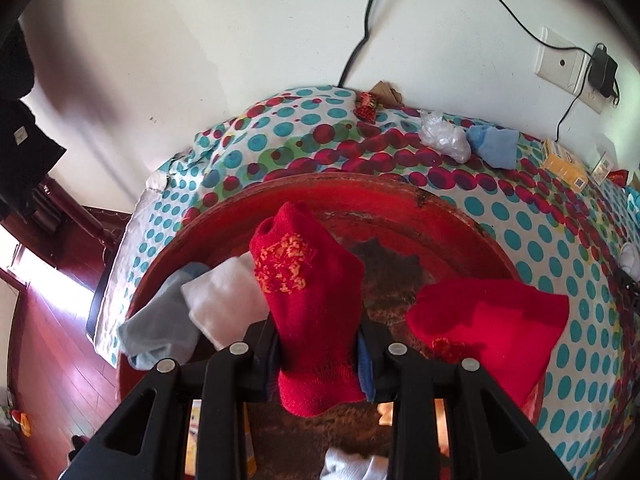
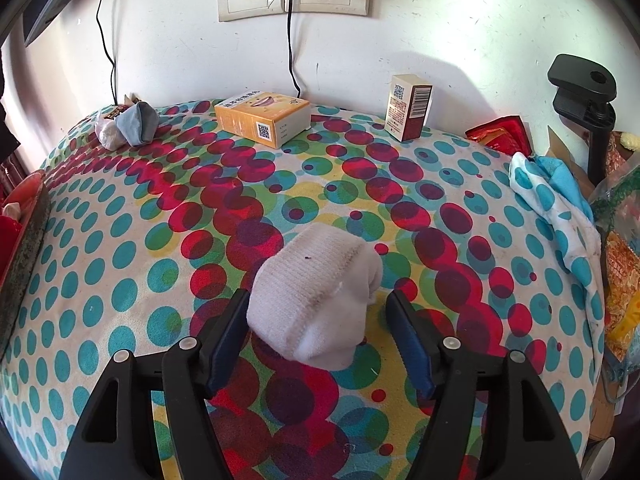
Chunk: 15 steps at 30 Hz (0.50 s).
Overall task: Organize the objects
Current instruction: 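Lower the red sock into the red tray and open the left gripper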
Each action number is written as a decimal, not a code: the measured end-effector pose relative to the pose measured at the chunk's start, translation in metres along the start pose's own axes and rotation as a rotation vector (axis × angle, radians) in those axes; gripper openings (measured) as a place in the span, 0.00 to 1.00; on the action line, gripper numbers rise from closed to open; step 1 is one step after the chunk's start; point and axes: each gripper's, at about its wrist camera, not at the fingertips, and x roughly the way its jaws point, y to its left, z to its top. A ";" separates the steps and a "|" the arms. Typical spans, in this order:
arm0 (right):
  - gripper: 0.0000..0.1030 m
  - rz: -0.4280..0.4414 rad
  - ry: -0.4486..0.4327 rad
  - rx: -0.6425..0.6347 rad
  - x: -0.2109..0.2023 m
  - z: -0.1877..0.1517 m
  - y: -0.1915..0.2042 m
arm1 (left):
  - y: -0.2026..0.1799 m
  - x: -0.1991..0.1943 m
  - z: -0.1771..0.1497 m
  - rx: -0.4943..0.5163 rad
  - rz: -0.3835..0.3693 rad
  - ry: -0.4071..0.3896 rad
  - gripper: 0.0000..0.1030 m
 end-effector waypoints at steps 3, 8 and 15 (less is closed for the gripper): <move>0.65 0.000 0.000 0.000 0.000 0.000 0.000 | -0.007 0.011 0.007 0.008 0.003 0.013 0.31; 0.65 -0.002 0.000 0.002 0.000 0.001 -0.001 | -0.016 0.024 0.017 0.031 0.008 0.031 0.31; 0.66 -0.002 0.000 0.003 0.000 0.001 0.000 | -0.020 0.038 0.021 0.046 0.034 0.045 0.31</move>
